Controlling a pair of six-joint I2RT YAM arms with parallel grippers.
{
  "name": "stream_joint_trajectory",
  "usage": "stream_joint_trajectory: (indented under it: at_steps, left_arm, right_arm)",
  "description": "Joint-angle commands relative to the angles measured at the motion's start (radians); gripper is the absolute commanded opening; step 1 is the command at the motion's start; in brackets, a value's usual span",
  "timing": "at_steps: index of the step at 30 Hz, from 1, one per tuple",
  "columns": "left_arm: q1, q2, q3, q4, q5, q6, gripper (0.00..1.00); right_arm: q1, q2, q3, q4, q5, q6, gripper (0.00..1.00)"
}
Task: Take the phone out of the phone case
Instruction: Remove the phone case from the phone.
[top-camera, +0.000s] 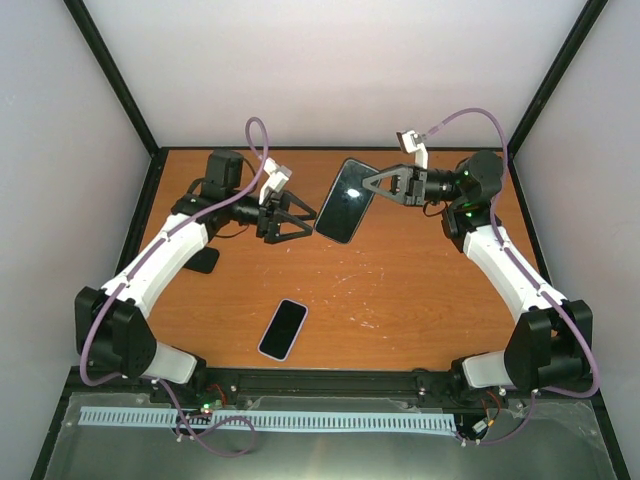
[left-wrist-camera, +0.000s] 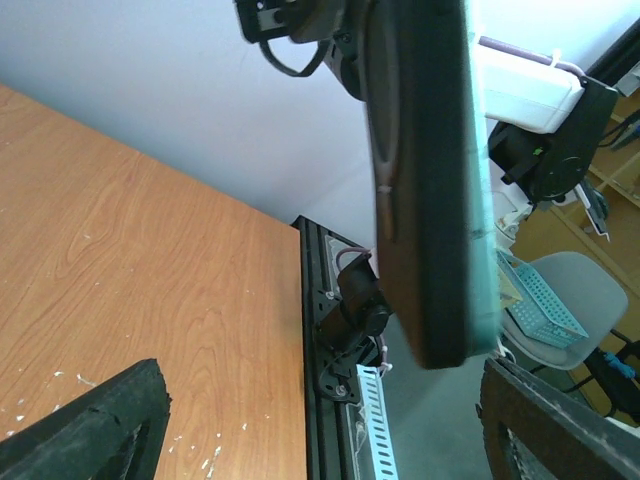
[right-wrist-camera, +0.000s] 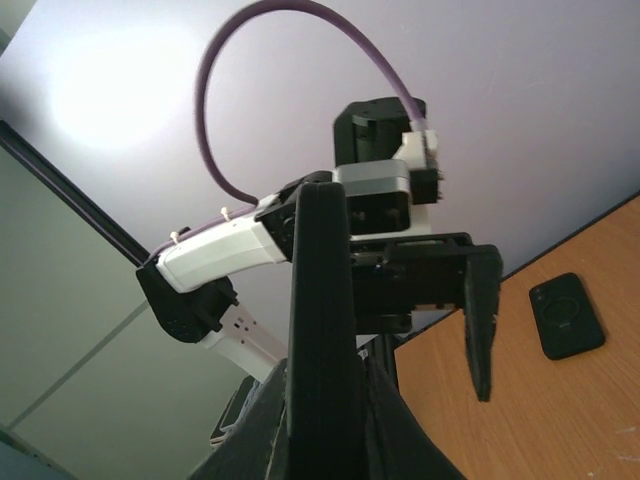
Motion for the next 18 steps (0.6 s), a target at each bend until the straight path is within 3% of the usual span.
stream_joint_trajectory:
  at_steps: [1,14,18]
  left_arm:
    - [0.005,-0.033,-0.001,0.026,0.048,0.010,0.85]
    - [0.005,0.026,0.023,0.066,-0.021,-0.060,0.79]
    - [0.005,0.031,0.014,0.071,-0.037,-0.064,0.78]
  right_arm:
    - [0.005,-0.019,0.049,-0.133,0.019,-0.122,0.03]
    - [0.043,-0.029,0.040,-0.051,-0.002,-0.062,0.03]
    - [0.048,-0.023,0.022,0.088,-0.003,0.040,0.03]
